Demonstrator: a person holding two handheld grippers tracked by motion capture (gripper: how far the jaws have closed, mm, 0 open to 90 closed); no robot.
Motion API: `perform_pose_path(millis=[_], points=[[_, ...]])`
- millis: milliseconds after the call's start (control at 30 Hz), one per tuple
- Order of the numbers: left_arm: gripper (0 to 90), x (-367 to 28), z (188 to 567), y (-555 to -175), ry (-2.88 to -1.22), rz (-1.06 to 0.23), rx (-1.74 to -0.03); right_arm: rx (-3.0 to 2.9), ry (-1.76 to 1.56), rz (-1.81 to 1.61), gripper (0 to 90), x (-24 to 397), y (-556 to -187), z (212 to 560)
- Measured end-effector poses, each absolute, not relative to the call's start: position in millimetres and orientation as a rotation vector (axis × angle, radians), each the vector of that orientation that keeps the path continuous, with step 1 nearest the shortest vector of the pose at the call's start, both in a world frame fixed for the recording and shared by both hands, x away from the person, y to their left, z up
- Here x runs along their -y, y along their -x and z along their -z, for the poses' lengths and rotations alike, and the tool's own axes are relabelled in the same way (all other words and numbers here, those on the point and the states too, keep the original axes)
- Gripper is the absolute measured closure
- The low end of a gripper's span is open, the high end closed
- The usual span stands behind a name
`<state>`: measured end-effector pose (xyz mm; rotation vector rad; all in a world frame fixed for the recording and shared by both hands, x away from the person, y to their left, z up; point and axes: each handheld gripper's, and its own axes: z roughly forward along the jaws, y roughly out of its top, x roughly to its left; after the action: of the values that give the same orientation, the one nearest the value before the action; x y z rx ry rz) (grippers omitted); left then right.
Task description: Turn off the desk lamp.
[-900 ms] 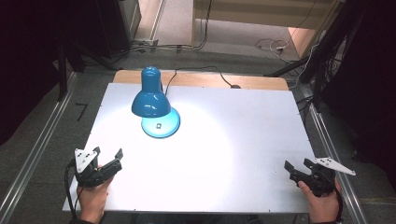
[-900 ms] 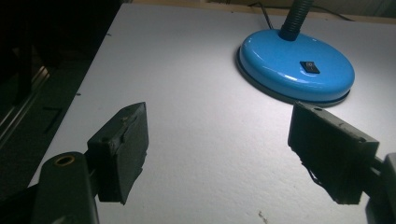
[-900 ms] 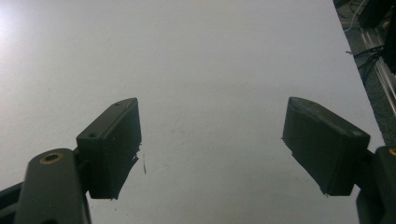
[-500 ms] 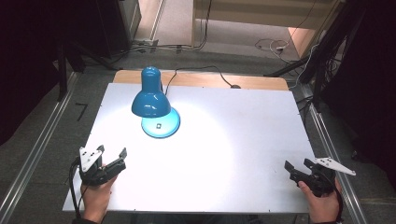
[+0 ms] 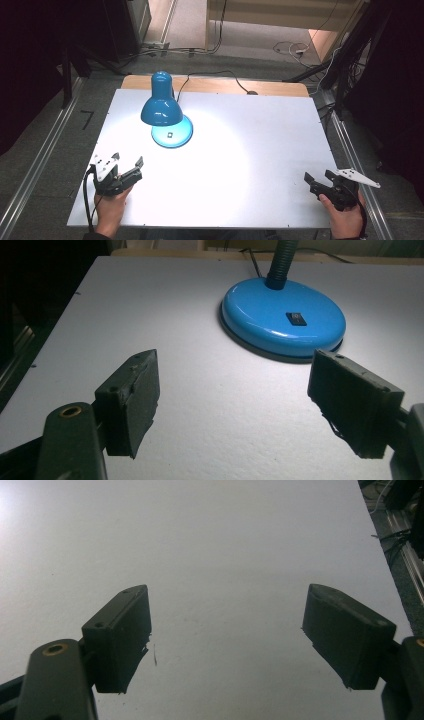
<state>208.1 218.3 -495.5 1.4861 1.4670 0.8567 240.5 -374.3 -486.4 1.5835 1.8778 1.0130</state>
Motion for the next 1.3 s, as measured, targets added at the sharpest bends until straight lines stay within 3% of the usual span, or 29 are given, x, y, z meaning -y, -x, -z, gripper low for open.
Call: perform_pose_path(millis=[1300], points=[[23.0, -194.3, 494.1, -234.7, -1.517, -0.827, -1.436, -1.884, -1.582, -1.006, 18.3, 373.1, -241.2, 487.4]])
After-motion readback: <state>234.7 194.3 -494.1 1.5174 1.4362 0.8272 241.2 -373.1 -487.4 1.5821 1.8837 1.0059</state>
